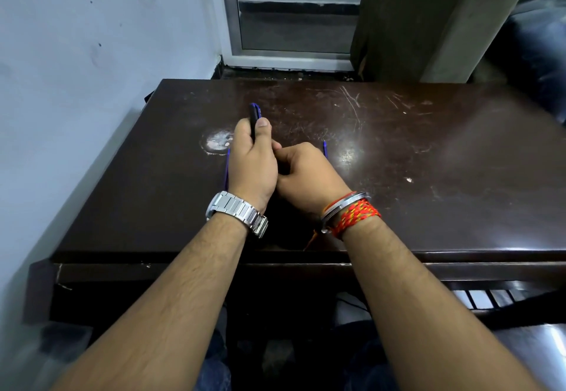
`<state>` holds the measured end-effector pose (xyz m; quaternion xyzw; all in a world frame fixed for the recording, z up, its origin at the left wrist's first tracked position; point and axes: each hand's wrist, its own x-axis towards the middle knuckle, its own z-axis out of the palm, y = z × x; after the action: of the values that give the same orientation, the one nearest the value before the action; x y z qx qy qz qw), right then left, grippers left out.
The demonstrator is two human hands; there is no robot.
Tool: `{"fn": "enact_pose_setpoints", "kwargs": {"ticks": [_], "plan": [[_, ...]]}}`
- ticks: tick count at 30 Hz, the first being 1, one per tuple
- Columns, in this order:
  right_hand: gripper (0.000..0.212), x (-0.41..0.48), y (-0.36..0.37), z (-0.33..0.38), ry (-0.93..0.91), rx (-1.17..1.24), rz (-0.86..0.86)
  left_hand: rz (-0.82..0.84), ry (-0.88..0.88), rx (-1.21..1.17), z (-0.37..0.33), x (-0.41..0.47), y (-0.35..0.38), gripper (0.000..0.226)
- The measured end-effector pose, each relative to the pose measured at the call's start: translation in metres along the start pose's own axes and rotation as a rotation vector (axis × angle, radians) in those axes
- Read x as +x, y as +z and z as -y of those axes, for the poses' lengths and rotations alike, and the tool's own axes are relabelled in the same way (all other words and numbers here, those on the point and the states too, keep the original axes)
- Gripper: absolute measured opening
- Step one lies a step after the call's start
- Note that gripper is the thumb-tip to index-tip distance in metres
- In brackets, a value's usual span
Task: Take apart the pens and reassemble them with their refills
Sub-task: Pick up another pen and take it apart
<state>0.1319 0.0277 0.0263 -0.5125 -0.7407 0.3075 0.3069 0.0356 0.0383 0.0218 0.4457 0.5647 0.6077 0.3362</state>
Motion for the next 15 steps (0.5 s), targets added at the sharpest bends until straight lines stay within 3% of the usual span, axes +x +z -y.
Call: {"fn": "enact_pose_setpoints", "kwargs": {"ticks": [15], "plan": [[0.014,-0.0034,-0.002,0.0069,-0.004,-0.076,0.038,-0.111,0.029,0.045,0.0012,0.0019,0.0036,0.027]]}}
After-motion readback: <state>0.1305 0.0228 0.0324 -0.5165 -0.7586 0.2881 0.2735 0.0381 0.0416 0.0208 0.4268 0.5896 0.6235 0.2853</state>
